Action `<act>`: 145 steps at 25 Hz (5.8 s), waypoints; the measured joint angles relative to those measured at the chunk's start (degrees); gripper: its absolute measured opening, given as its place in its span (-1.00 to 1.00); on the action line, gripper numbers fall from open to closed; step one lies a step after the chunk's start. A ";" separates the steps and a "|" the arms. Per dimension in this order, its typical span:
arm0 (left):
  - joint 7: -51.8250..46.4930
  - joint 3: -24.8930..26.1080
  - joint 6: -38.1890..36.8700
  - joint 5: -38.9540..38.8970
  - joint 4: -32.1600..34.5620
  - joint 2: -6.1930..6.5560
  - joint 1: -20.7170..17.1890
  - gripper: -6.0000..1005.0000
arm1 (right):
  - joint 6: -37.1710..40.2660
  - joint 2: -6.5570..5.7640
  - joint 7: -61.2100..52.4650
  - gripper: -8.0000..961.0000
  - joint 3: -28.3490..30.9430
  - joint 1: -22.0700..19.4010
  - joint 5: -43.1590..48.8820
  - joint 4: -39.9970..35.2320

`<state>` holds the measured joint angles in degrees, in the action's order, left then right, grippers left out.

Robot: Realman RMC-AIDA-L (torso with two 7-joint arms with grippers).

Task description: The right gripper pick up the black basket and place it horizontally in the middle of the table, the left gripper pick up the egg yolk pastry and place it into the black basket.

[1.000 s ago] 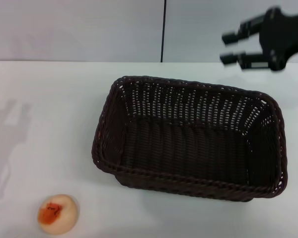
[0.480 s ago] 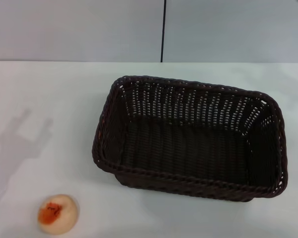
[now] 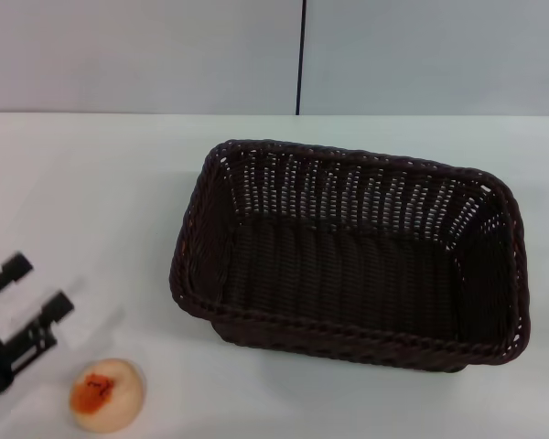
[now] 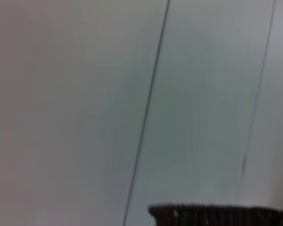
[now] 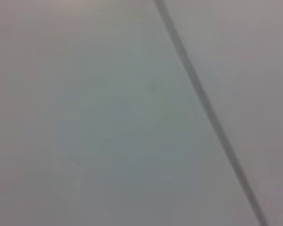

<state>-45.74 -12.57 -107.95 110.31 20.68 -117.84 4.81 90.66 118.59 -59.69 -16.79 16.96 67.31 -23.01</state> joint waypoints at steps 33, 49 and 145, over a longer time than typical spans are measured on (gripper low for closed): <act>2.68 -6.23 8.44 11.28 -0.47 -0.02 -2.57 0.44 | -4.31 -0.04 2.24 -0.17 4.11 1.00 0.19 5.97; 2.70 -6.24 10.21 13.26 -0.57 -0.10 -2.08 0.39 | -5.01 -0.03 3.55 -0.17 4.23 1.89 0.10 6.75; 6.55 49.30 -2.23 12.83 -23.82 -0.19 5.59 0.42 | -6.18 0.15 2.88 -0.17 4.93 1.31 -4.02 9.74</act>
<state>-39.19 36.73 -110.19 123.14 -3.13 -118.03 10.41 84.48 118.74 -56.81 -11.86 18.27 63.29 -13.27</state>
